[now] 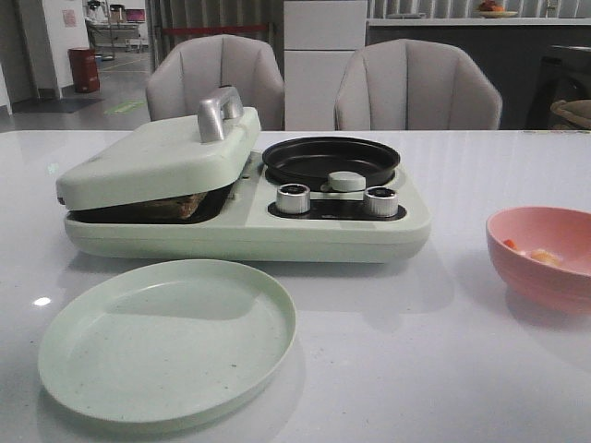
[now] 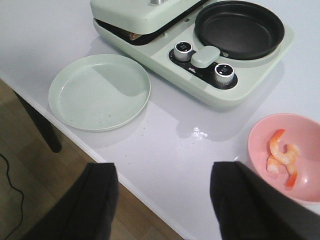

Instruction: Make breakfast with bread and shrimp

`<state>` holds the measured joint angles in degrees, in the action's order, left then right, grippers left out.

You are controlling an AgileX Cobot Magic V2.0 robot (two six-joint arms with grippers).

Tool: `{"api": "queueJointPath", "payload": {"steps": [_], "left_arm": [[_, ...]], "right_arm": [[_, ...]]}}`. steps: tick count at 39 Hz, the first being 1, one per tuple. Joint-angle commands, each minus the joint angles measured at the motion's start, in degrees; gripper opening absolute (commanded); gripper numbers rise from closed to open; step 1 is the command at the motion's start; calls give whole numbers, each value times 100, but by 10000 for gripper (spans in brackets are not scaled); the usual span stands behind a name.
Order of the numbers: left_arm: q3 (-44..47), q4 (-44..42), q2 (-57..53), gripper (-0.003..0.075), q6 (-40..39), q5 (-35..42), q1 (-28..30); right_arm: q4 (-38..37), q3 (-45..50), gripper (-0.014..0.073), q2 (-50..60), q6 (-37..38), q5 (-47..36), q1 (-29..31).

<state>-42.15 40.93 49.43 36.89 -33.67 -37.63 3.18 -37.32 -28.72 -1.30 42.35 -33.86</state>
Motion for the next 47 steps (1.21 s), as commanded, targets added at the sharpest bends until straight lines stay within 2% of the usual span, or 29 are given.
{"api": "queueJointPath", "payload": {"steps": [1,28,34,40,47], "left_arm": [[-22,224,-159,98,16,412,-62],[3,199,-132,98,16,439,-62],[3,199,-132,98,16,439,-62],[3,199,-132,98,16,439,-62],[3,199,-132,98,16,439,-62]], "right_arm": [[-16,-155,509,-9,-12,-405,9],[63,-155,509,-19,-12,-478,9],[-125,-155,509,-282,130,-418,56],[-573,-239,509,-937,797,-279,469],[-551,-629,509,-1965,828,2,1287]]}}
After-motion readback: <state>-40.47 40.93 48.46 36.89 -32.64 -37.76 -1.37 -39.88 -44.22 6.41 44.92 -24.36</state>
